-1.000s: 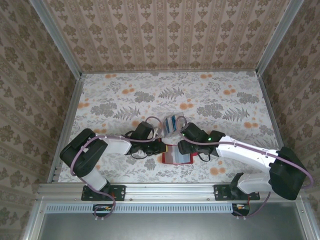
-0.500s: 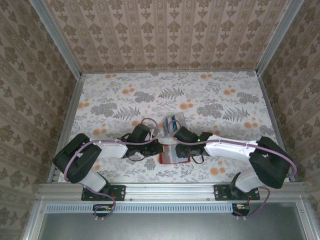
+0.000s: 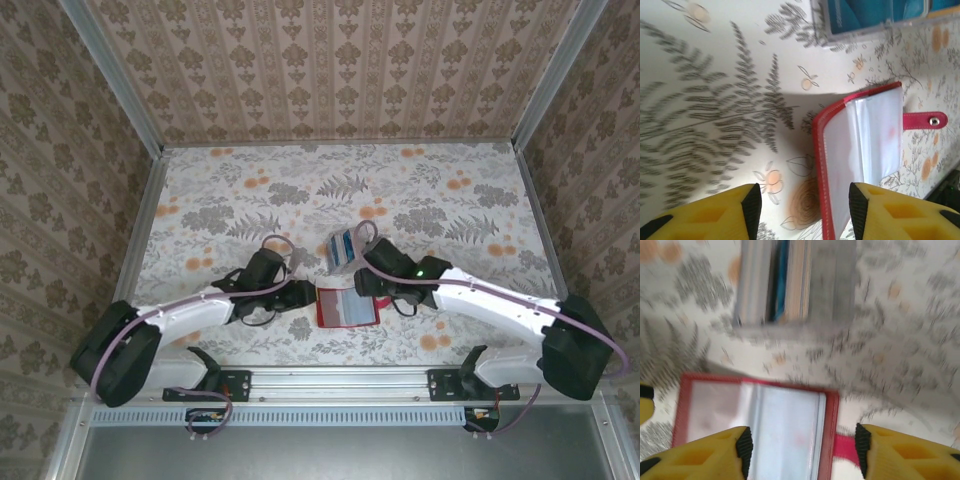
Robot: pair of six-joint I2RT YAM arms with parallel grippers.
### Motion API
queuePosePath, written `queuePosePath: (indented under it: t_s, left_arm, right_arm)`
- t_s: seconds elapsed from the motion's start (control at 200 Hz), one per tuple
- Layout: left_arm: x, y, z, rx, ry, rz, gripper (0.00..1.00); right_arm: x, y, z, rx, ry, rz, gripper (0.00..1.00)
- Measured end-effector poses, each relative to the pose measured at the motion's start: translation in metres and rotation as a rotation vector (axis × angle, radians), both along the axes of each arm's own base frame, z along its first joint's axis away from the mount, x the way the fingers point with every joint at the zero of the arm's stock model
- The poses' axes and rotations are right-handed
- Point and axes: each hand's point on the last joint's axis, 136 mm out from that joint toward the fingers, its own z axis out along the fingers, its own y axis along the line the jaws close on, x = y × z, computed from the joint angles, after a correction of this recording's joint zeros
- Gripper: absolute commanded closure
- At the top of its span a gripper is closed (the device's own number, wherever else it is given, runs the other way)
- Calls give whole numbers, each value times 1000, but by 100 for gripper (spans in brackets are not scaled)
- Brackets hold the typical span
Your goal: Put the credit cards into the card holder
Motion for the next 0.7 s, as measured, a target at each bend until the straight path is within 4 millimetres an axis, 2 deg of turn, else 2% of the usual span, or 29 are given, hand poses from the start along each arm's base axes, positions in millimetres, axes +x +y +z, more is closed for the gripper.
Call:
queuePosePath:
  t_s: [0.075, 0.21, 0.35, 0.51, 0.63, 0.66, 0.7]
  left_arm:
    - [5, 13, 5, 20, -12, 26, 44]
    - [13, 30, 20, 61, -45, 47, 45]
    - [21, 46, 42, 118, -65, 53, 43]
    - [24, 75, 59, 193, -98, 85, 34]
    - [25, 100, 64, 221, -102, 138, 21]
    - [25, 105, 64, 227, -96, 151, 11]
    - [25, 109, 62, 231, -83, 165, 3]
  right_arm:
    - [19, -2, 16, 22, -45, -31, 37]
    - [51, 4, 25, 15, -68, -47, 37]
    - [84, 21, 14, -7, -29, -48, 41]
    - [105, 33, -5, -9, 29, -43, 40]
    - [114, 35, -22, -23, 73, -47, 38]
    - [114, 36, -27, -28, 87, -44, 38]
    - [115, 37, -32, -32, 103, -43, 38]
